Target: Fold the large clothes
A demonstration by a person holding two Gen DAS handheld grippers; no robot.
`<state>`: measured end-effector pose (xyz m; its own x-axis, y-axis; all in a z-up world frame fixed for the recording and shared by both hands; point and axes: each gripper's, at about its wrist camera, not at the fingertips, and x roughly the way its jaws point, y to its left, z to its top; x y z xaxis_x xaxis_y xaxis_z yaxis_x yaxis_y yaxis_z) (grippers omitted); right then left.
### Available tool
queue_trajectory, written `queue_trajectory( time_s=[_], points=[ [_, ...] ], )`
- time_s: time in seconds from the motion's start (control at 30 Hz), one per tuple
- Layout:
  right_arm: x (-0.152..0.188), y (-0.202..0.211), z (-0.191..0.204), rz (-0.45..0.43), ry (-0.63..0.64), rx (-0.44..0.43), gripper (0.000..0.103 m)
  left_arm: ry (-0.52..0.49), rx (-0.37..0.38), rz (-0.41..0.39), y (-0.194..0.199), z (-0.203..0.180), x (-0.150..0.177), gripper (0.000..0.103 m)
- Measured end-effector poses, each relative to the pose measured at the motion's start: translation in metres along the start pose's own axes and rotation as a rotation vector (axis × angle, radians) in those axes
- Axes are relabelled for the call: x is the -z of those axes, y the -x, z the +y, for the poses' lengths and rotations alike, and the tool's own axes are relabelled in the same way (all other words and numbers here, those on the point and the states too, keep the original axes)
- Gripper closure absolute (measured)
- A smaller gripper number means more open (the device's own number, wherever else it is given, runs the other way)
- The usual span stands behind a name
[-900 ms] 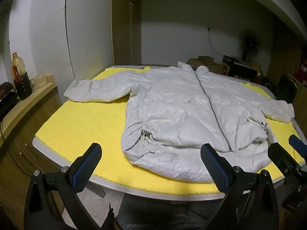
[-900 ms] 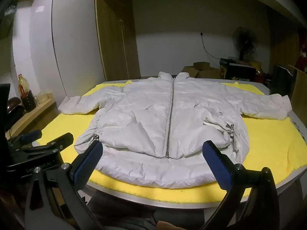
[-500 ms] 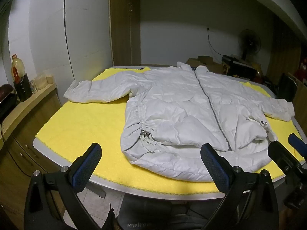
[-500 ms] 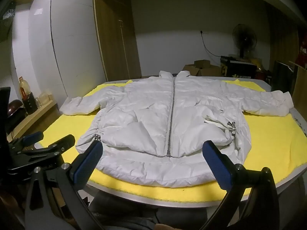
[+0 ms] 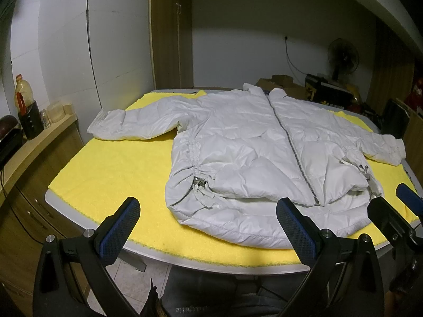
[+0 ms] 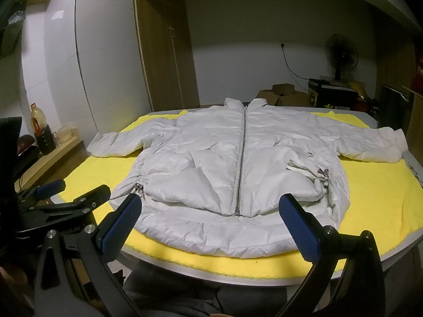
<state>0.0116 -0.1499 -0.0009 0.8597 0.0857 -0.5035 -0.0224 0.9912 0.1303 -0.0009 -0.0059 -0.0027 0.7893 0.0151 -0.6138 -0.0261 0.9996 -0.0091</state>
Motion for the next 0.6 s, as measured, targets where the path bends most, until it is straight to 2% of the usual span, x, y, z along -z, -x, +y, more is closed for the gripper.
queue_trajectory(
  time_s=[0.6],
  points=[
    [0.0044,-0.0016,-0.0015,0.004,-0.003,0.003,0.0,-0.003,0.0,0.001,0.0015,0.0016,0.001,0.0]
  ],
)
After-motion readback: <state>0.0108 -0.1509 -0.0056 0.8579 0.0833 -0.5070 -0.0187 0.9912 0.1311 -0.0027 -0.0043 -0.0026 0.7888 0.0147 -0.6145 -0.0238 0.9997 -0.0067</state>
